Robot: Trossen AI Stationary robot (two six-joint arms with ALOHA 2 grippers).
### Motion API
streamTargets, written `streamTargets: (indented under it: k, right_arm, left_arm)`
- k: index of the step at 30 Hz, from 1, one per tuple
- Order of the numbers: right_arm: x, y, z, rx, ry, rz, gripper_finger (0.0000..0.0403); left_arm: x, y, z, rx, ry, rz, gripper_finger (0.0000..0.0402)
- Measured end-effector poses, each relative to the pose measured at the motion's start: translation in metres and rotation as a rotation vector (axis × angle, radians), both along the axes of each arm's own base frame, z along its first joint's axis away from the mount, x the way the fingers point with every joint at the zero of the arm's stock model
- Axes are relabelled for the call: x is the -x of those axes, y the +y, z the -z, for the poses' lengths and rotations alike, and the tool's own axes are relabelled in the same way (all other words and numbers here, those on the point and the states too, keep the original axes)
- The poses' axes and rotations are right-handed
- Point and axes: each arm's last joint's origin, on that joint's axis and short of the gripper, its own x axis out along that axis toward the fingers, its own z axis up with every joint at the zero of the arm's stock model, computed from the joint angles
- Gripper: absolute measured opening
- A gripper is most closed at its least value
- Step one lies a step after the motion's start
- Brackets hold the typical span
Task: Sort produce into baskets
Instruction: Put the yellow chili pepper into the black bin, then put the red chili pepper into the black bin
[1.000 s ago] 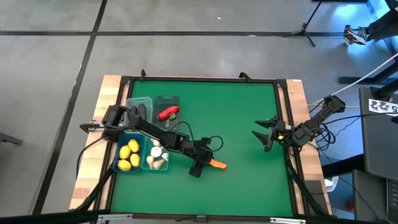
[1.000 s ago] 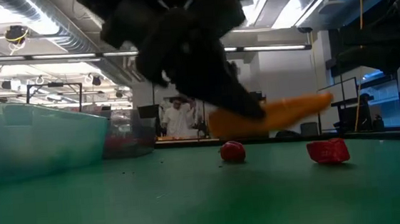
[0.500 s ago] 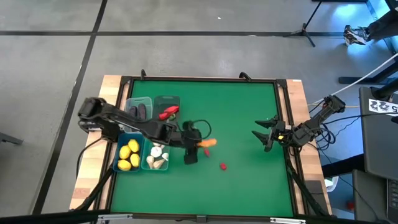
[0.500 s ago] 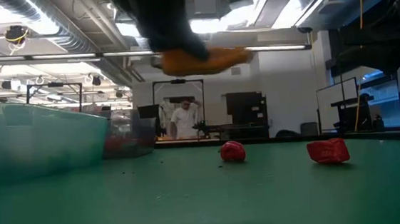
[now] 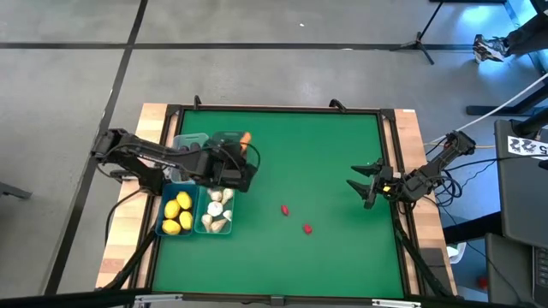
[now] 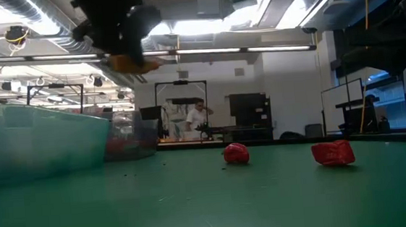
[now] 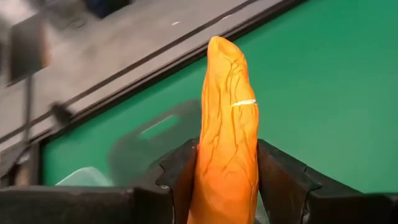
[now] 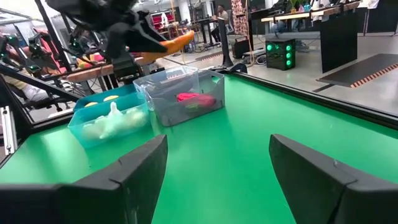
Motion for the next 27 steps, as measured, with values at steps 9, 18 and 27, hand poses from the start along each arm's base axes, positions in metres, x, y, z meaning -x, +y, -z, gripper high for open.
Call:
streamTargets:
  k: [9,18,27]
  right_arm:
    - [0.0,0.0,0.0,-0.001,0.0,0.0,0.028]
    - [0.0,0.0,0.0,0.0,0.0,0.0,0.028]
    - [0.0,0.0,0.0,0.006,0.002,-0.001,0.028]
  left_arm:
    - [0.015,0.038,0.031,0.052,0.064,-0.208,0.0149]
    - [0.015,0.049,0.065,0.221,0.063,-0.134,0.02]
    - [0.01,0.047,0.065,0.27,0.053,-0.076,0.0273]
